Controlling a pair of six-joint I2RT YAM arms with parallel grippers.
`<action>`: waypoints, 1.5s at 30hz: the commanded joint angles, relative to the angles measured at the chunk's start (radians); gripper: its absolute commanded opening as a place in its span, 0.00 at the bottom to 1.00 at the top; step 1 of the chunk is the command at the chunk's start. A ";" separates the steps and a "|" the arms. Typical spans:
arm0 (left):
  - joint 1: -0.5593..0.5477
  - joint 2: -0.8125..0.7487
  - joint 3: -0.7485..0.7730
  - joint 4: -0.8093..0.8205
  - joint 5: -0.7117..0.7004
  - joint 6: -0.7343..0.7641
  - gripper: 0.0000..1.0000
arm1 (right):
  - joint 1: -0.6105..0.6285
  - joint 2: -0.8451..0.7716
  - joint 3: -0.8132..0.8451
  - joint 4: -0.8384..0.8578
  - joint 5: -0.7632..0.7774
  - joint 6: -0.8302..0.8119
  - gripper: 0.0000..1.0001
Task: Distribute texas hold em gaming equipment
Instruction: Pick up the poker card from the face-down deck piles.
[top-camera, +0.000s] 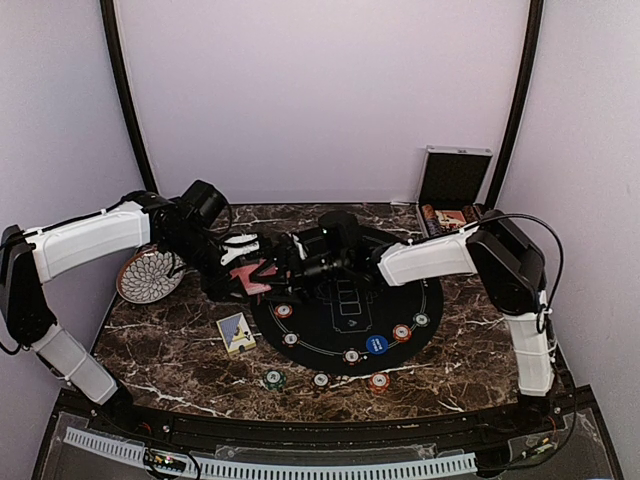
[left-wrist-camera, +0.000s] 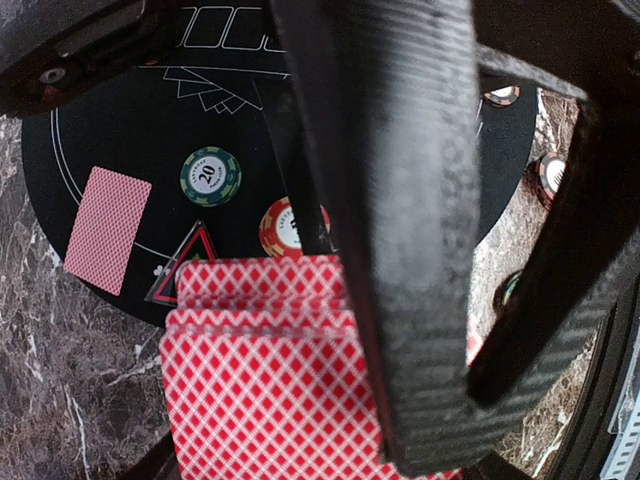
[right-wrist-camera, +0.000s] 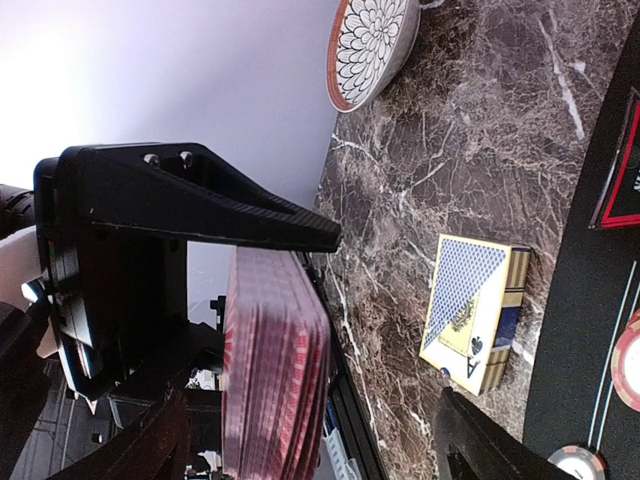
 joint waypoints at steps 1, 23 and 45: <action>0.007 -0.003 0.033 -0.015 0.028 -0.003 0.00 | 0.013 0.027 0.043 0.087 -0.033 0.032 0.85; 0.007 -0.003 0.030 -0.022 0.033 -0.003 0.00 | 0.030 0.193 0.213 0.058 -0.049 0.095 0.82; 0.007 -0.013 0.016 -0.022 0.035 -0.001 0.00 | -0.038 0.028 0.060 -0.092 0.001 -0.040 0.56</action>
